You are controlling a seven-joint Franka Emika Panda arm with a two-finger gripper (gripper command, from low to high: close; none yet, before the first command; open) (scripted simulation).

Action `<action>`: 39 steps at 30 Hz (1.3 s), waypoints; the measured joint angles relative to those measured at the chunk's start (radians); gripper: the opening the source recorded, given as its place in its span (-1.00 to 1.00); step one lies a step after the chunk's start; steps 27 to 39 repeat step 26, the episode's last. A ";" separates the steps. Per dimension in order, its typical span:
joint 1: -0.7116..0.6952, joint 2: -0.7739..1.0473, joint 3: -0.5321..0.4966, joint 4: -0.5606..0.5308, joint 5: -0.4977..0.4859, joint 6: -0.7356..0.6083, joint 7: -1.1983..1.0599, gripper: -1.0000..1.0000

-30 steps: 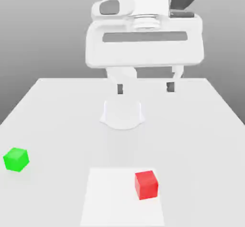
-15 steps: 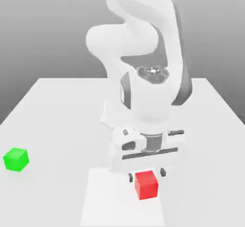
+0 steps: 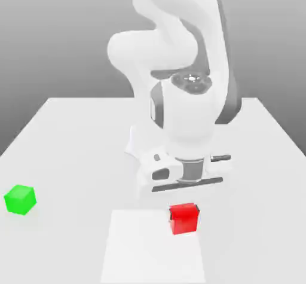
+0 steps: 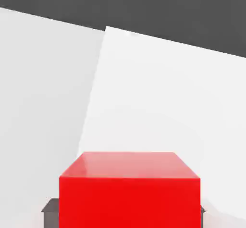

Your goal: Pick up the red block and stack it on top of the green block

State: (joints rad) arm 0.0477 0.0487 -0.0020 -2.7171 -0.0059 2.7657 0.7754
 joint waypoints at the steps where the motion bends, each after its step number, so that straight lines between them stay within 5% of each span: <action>1: -0.044 -0.005 -0.016 0.005 0.000 -0.010 0.031 -1.00; 17: -0.681 -0.023 -0.279 0.094 0.023 -0.115 0.540 -1.00; 23: -0.687 0.135 -0.221 0.105 0.127 0.026 0.481 -1.00; 24: -0.693 0.154 -0.213 0.105 0.139 0.043 0.472 1.00; 39: -0.693 0.154 -0.213 0.105 0.139 0.043 0.472 1.00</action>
